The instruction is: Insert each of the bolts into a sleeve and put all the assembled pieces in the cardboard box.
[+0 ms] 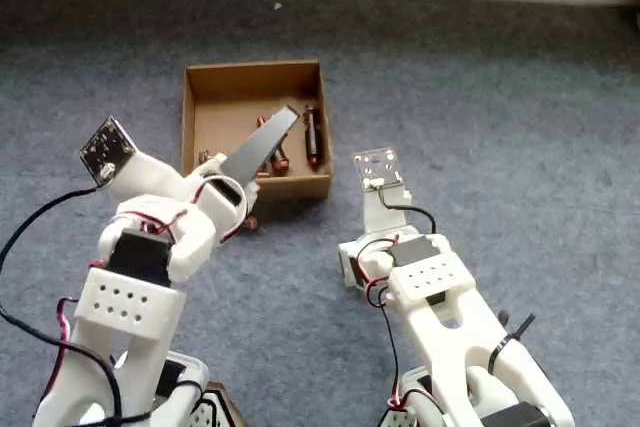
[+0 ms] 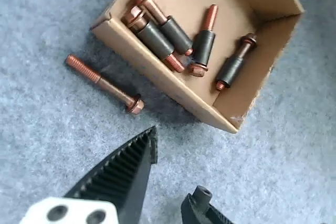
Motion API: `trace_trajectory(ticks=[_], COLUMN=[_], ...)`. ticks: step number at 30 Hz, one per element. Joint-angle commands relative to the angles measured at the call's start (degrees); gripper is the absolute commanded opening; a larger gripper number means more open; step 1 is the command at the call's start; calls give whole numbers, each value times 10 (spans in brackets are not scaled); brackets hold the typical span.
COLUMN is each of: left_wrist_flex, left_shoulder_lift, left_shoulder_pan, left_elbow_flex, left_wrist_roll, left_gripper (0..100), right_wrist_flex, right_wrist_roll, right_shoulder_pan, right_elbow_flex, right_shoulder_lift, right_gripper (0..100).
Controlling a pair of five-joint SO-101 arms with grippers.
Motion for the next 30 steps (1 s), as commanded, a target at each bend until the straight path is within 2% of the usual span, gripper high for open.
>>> trace_trajectory(ticks=[1,7,10,19,22,26,30], left_wrist_flex=[3,4,33,194,214,220,218], left_shoulder_lift=[-86,-122,-97,55,108,170,222], left_shoulder_pan=[7,7,7,7,7,6,6], left_elbow_flex=[36,28,0,-154,-193,-220,-244], left_wrist_roll=[-97,-230,-291,-535,-566,-567,-568], left_gripper=[733,720,633,379,298,186,98], right_wrist_flex=[-8,-8,-8,-8,-8,-8,-8], right_wrist_roll=[0,0,0,0,0,0,0], right_shoulder_pan=[6,6,6,7,7,9,41], right_elbow_flex=[-4,-4,-4,-4,-4,-4,-8], right_shoulder_lift=[-12,-12,-12,-12,-12,-13,-15], right_gripper=[5,5,5,5,5,5,5])
